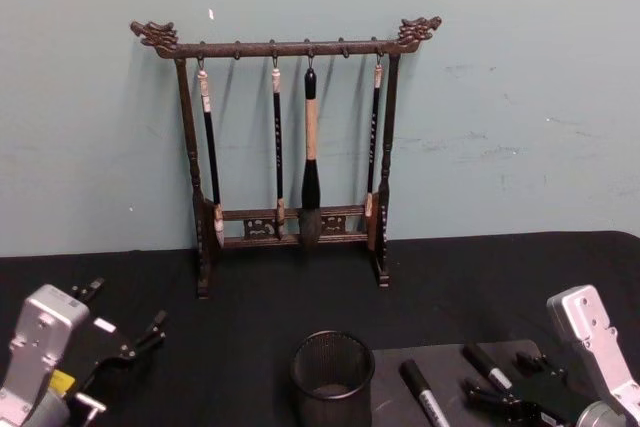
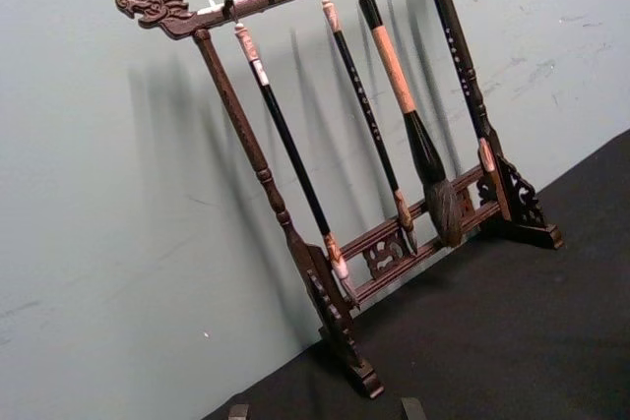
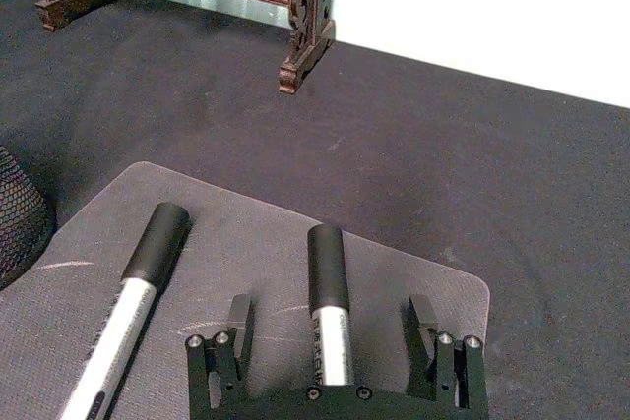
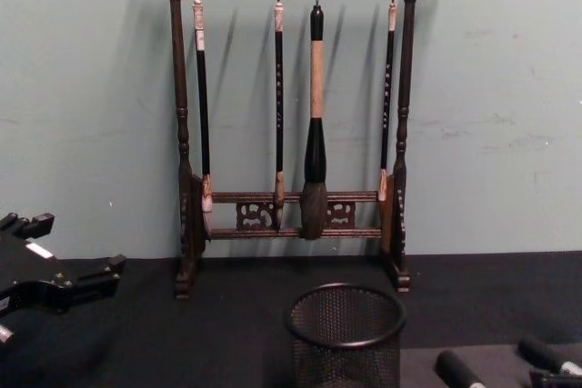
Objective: Pick up the water-based marker from the table and place it into the pen holder.
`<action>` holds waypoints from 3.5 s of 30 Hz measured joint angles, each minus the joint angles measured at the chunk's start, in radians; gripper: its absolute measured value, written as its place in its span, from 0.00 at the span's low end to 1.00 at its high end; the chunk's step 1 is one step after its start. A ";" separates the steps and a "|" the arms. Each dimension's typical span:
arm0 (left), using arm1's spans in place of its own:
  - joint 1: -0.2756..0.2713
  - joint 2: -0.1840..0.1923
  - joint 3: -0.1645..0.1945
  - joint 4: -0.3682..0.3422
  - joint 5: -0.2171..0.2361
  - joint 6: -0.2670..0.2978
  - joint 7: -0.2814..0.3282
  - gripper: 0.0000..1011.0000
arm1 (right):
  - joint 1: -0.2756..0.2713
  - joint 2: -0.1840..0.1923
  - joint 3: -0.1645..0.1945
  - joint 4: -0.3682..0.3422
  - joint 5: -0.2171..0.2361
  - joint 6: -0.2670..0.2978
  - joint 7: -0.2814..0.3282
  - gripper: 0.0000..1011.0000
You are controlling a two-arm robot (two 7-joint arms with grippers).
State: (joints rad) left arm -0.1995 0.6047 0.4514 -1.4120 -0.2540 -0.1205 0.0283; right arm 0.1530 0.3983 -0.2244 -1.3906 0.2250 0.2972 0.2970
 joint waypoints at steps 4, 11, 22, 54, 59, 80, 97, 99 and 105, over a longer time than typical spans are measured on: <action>0.000 0.000 0.000 0.000 0.000 0.000 0.000 0.99 | 0.000 -0.005 0.006 0.004 0.001 -0.002 0.007 0.99; 0.000 0.000 0.000 0.000 0.000 0.000 0.000 0.99 | -0.001 -0.005 0.007 0.005 0.003 -0.003 0.008 0.99; 0.000 0.000 0.000 0.000 0.000 0.000 0.000 0.99 | -0.001 -0.005 0.006 0.005 0.004 -0.004 0.007 0.99; 0.000 0.000 0.000 0.000 0.000 0.000 0.000 0.99 | -0.001 -0.004 0.005 0.003 0.004 -0.004 0.006 0.20; 0.000 0.000 0.000 0.000 0.000 0.000 0.000 0.99 | -0.001 -0.004 0.005 0.003 0.004 -0.005 0.006 0.19; 0.000 0.000 0.000 0.000 0.000 0.000 0.000 0.99 | -0.011 -0.011 0.039 -0.010 0.035 -0.041 0.012 0.19; 0.000 0.000 0.000 0.000 0.000 0.000 0.000 0.99 | 0.049 -0.022 0.035 -0.031 0.092 -0.139 0.061 0.19; 0.000 0.000 0.000 0.000 0.000 0.000 0.000 0.99 | 0.052 -0.022 0.033 -0.032 0.095 -0.141 0.064 0.19; 0.000 0.000 0.000 0.000 0.000 0.000 0.000 0.99 | 0.076 -0.021 0.003 -0.046 0.129 -0.162 0.109 0.19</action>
State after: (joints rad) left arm -0.1995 0.6047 0.4514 -1.4119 -0.2540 -0.1205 0.0282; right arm 0.2287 0.3770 -0.2209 -1.4366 0.3537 0.1352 0.4058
